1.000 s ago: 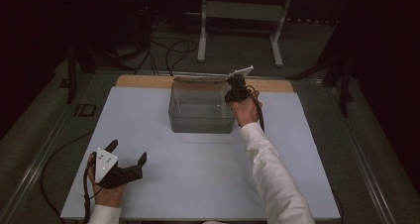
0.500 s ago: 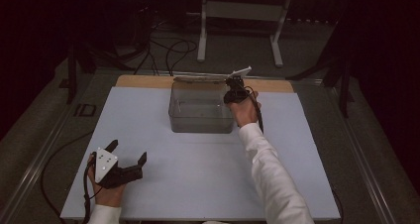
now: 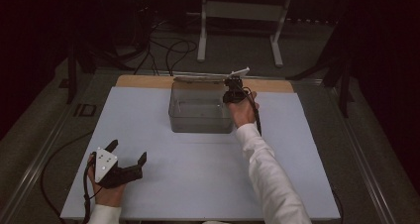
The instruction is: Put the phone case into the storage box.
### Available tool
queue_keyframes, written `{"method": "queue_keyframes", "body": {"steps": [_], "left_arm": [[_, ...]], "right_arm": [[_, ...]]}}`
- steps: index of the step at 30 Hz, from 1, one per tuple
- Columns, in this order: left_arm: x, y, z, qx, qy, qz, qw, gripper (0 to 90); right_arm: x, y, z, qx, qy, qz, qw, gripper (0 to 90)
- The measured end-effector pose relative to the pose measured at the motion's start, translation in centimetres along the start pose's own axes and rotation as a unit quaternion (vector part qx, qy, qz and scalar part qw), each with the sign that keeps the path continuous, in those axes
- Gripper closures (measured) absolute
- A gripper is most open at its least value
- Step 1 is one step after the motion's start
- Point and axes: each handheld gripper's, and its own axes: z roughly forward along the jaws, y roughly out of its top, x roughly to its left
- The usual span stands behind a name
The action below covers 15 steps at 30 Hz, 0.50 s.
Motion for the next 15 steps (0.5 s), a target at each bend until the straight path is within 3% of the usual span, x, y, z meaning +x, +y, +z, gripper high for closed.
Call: {"method": "queue_keyframes", "body": {"steps": [15], "left_arm": [[0.0,0.0,0.0,-0.001,0.001,-0.001,1.0000,0.3]], "right_arm": [[0.6,-0.5,1.1,-0.003,-0.028,0.000,0.9996,80.9]]}}
